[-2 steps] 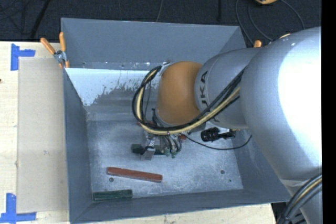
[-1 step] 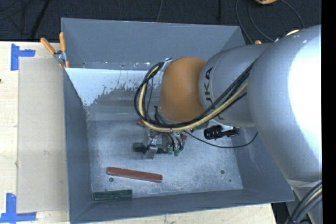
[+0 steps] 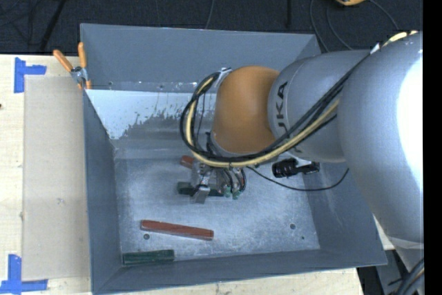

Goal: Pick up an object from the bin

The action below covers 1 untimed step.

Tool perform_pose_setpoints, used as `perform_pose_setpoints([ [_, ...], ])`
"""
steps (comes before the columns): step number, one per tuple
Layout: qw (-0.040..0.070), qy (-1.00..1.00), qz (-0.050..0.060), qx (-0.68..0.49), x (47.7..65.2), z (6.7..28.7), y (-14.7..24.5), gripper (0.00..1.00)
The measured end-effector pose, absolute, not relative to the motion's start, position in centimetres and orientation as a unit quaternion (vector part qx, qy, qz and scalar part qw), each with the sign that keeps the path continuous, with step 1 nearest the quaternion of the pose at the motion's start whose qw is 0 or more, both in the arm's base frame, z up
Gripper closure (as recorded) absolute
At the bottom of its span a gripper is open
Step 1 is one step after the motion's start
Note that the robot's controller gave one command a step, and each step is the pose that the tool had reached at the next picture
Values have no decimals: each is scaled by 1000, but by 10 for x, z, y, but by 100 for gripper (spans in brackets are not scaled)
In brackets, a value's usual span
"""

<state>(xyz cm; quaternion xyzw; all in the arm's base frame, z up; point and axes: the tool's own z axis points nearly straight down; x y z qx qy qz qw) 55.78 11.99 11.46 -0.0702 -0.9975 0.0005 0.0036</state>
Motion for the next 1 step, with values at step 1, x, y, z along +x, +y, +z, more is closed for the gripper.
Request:
perform_pose_setpoints([
  [1,1,-998,0,-70,559,135,120,100],
])
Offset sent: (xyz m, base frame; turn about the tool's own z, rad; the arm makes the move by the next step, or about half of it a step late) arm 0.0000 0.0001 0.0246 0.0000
